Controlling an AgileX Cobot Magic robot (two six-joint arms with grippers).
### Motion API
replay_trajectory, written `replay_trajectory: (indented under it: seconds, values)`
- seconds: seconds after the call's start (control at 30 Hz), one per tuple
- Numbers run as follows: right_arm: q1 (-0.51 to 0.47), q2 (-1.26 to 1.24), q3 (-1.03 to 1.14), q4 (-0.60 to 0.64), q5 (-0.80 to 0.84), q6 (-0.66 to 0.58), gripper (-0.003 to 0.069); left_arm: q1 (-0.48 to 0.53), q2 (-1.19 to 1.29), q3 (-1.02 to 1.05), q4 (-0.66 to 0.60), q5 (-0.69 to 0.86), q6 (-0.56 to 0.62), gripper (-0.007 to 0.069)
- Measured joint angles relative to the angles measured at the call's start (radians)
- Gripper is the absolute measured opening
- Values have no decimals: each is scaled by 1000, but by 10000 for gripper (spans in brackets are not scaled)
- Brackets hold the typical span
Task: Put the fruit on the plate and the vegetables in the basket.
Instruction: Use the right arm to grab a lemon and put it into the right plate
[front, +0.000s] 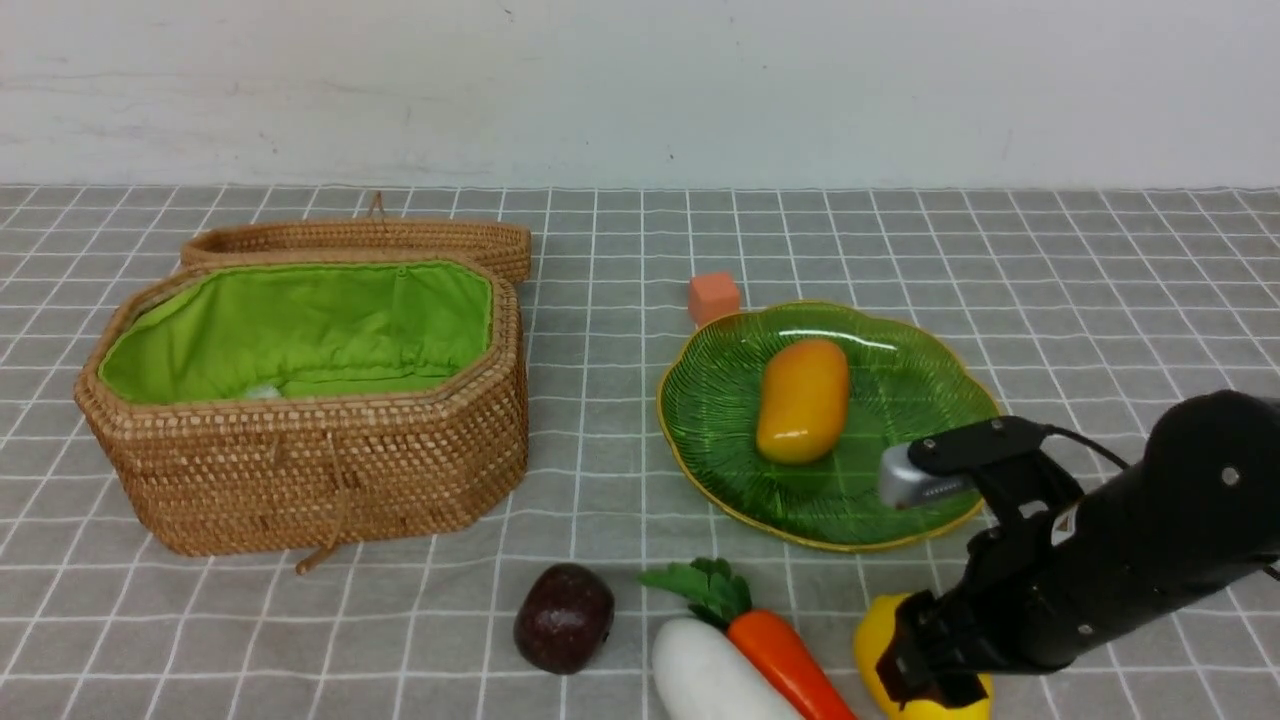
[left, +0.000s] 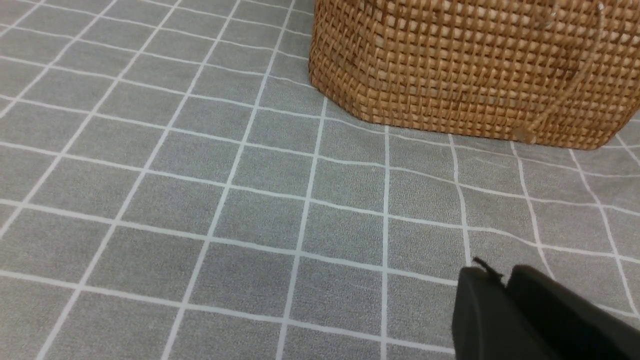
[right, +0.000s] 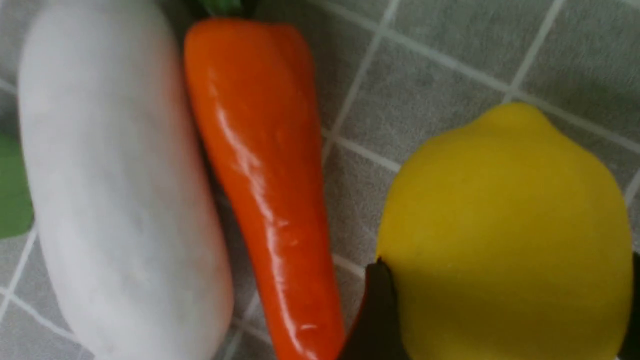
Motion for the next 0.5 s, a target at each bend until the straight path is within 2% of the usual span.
replay_trajectory:
  seconds: [0.33, 0.43, 0.5]
  values:
    - [-30, -66, -169, -9, 258, 5, 542, 0, 0, 0, 0, 0, 0, 78]
    - [-69, -73, -229, -10, 257, 5, 542, 0, 0, 0, 0, 0, 0, 82]
    - [-131, -53, -277, -3, 167, 17, 542, 0, 0, 0, 0, 0, 0, 85]
